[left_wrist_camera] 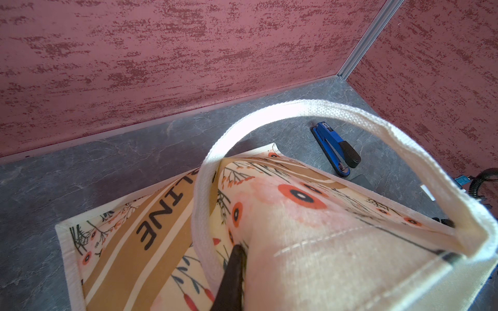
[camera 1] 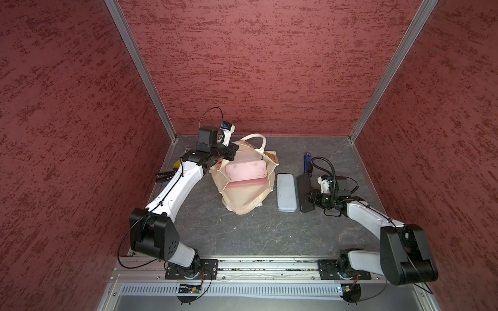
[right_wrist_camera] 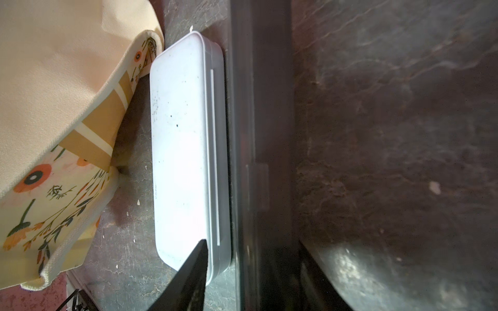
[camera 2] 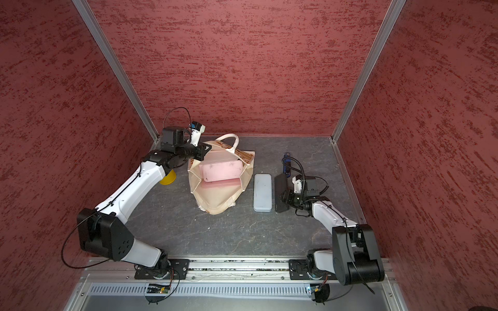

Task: Take out the pencil case from the canvas bag
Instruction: Place the pencil case at the center of the board.

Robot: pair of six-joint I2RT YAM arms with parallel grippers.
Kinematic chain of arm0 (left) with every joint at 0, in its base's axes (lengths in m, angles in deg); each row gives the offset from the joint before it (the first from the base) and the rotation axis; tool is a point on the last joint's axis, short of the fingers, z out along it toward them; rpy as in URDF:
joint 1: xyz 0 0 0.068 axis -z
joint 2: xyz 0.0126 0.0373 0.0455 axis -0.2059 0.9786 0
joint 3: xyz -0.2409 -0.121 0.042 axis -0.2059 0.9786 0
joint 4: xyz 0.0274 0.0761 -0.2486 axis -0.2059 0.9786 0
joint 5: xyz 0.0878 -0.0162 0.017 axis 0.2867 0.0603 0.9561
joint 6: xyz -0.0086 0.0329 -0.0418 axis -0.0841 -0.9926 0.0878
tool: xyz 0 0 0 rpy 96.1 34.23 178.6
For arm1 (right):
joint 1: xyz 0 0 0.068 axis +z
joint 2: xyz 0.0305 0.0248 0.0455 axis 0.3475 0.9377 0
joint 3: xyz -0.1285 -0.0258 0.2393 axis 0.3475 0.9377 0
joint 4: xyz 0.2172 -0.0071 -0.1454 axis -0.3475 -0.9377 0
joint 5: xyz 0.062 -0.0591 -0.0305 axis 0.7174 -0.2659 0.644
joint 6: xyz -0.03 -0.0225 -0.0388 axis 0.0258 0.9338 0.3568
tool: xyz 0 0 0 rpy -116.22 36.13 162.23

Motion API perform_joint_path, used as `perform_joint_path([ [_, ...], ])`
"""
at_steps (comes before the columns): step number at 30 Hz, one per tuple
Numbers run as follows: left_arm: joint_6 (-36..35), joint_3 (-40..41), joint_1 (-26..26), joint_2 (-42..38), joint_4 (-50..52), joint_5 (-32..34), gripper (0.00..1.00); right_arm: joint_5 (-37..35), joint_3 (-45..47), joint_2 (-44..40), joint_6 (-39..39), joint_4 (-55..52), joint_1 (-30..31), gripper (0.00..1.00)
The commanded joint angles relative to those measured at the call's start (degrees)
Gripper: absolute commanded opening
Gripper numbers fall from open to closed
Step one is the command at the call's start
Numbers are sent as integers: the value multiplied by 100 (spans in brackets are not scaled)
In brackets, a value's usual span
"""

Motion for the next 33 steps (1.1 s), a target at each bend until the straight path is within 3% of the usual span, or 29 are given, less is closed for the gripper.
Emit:
perform_joint_path([
  [1,70,-16,60,-63,-40,-131,0,-163,-112,-34,86,24,-45,52],
  [24,44,-25,59,-113,-31,-101,0,-824,-652,-369,113,-683,-52,60],
  [33,185,-55,136,4,-60,-270,0,-822,-1238,-1159,-433,-871,110,58],
])
